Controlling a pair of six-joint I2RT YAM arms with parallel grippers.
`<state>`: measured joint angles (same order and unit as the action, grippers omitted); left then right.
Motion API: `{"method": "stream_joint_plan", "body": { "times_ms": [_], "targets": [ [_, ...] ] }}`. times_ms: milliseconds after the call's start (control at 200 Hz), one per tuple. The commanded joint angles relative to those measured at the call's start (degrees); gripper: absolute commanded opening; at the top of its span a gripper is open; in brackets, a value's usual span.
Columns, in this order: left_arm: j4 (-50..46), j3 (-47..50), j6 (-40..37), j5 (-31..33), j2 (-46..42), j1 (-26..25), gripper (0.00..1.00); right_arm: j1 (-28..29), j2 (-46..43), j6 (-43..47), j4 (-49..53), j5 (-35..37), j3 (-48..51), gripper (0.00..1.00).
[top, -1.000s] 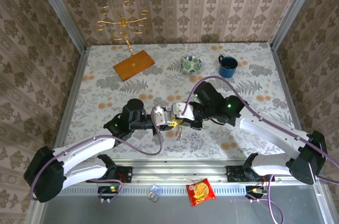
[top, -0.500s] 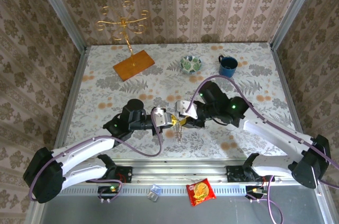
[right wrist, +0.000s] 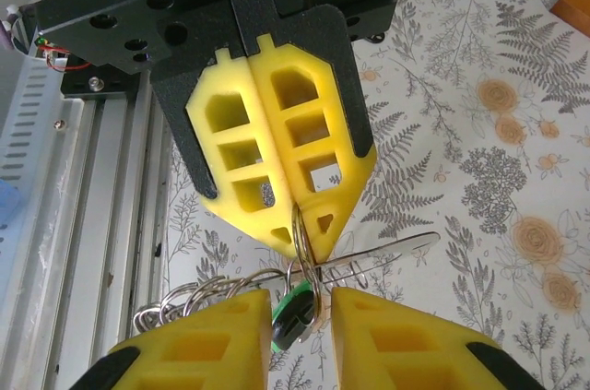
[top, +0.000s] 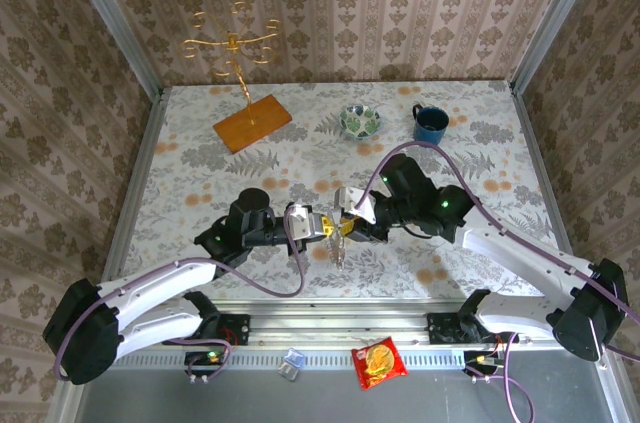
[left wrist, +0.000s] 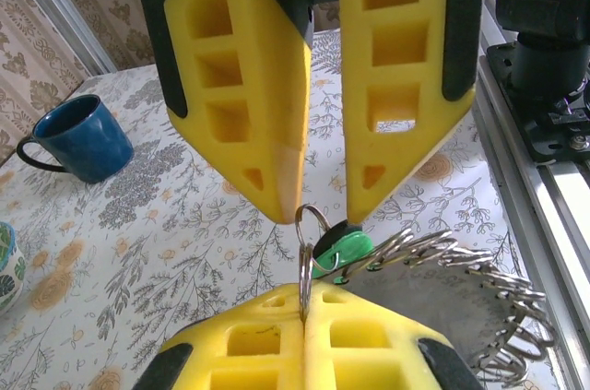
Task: Put the keys on the keyring
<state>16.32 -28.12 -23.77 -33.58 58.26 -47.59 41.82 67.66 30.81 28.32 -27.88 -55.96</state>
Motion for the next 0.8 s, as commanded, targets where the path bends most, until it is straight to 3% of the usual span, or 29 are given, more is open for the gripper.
{"method": "stream_joint_plan", "body": {
  "times_ms": [0, 180, 795],
  "targets": [
    [3.15, 0.09, 0.89, -0.65, -0.59, -0.05, 0.0, 0.01, 0.96, -1.32, -1.06, -2.17, -0.26, 0.25],
    [3.26, 0.21, 0.84, -0.63, -0.65, -0.06, 0.0, -0.14, 1.12, -1.44, -0.03, -1.62, -1.08, 0.0],
    [9.17, 1.14, 2.54, -0.88, 0.46, -0.26, 0.0, -1.46, 1.6, -0.73, -0.69, 1.52, 2.17, 0.0]
  ]
}}
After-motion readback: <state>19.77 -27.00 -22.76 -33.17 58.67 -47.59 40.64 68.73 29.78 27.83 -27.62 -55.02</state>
